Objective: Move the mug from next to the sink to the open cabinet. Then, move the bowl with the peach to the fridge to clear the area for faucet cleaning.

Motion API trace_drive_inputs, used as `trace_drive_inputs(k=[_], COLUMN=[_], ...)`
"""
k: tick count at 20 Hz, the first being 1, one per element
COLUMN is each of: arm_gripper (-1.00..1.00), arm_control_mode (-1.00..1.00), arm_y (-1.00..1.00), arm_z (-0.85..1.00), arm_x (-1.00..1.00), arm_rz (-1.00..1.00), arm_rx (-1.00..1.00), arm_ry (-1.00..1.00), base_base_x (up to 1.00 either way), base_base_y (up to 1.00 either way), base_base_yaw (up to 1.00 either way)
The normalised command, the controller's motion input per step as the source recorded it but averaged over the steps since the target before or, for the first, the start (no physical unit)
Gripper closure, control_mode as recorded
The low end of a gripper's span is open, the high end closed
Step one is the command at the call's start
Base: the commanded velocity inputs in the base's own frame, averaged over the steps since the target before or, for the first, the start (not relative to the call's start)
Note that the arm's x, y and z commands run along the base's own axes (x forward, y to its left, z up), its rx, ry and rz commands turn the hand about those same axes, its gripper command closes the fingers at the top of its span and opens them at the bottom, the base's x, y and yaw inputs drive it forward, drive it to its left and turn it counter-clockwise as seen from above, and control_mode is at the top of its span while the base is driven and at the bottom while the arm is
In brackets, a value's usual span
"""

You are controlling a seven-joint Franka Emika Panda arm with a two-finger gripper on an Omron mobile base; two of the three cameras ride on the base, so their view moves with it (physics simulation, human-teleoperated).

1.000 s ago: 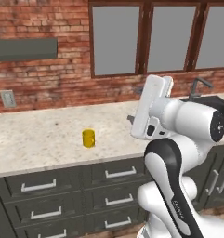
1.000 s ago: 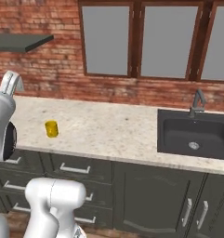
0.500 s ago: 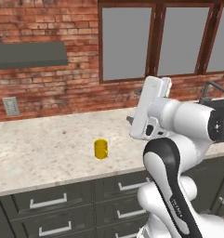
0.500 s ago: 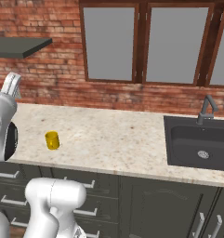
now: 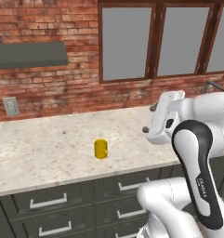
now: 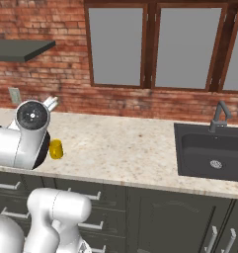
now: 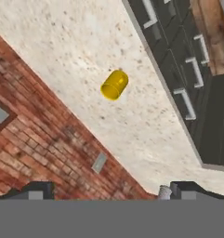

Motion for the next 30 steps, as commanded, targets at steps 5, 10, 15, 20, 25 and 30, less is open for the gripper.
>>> trace_drive_inputs(k=[5, 10, 15, 20, 25, 30], arm_gripper=[-1.0, -1.0, -1.0, -1.0, -1.0, -1.0], arm_control_mode=[-1.0, -1.0, -1.0, -1.0, -1.0, -1.0], arm_y=[0.12, 0.72, 0.44, 0.0, 0.61, 0.24], arm_z=[-0.9, -0.86, -0.69, -0.43, -0.48, -0.16], arm_x=[0.02, 0.66, 0.56, 0.11, 0.8, 0.53], arm_rz=[-0.07, -0.37, -0.52, -0.12, -0.31, -0.27], arm_rx=[0.14, 0.01, 0.0, 0.0, 0.0, 0.02], arm_ry=[0.44, 0.25, 0.23, 0.29, 0.19, 0.12], base_base_x=[0.0, 0.0, 0.0, 0.0, 0.0, 0.0], base_base_y=[0.0, 0.0, 0.0, 0.0, 0.0, 0.0], base_base_yaw=[0.0, 0.0, 0.0, 0.0, 0.0, 0.0])
